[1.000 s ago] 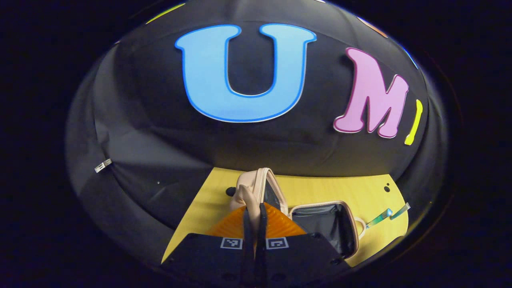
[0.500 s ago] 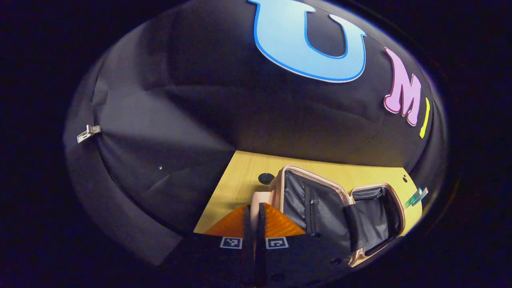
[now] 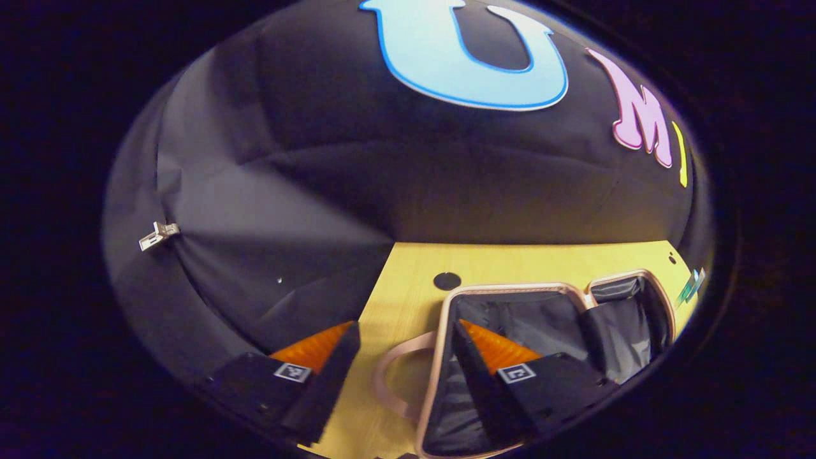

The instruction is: First open the suitcase, pack the skin care products into it, and then close the suitcase.

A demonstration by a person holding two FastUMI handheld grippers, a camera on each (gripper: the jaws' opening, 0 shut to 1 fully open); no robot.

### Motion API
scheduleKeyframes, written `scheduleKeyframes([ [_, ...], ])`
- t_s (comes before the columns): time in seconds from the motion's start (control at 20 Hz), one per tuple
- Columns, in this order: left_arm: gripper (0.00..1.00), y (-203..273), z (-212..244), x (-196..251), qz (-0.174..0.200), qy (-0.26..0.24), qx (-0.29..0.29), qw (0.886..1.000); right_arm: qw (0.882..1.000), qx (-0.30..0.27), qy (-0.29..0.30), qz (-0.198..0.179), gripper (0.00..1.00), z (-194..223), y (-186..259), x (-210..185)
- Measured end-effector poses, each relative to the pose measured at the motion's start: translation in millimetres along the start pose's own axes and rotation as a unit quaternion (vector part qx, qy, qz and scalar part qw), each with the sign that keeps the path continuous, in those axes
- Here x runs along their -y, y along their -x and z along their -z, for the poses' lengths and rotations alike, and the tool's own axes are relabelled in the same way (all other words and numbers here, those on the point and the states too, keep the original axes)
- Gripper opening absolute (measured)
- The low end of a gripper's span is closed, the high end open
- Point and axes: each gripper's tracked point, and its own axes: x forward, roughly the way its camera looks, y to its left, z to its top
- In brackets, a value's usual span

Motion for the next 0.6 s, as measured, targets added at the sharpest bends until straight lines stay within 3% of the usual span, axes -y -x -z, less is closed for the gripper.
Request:
scheduleKeyframes([
  [0.05,0.99,18,-14,23,0.009,-0.010,0.027,1.000,1.000,0.008,-0.003,0.008,0.97,-3,2,8],
  [0.2,0.96,65,-35,119,0.045,-0.013,0.088,0.995,0.999,0.021,-0.018,0.030,0.96,-2,4,35],
  [0.45,0.96,116,-15,307,0.148,0.031,0.108,0.983,0.994,0.048,-0.027,0.091,0.96,-2,-5,91],
  [0.6,0.96,134,-6,413,0.224,0.038,0.108,0.968,0.991,0.065,-0.043,0.110,0.97,-5,-10,117],
])
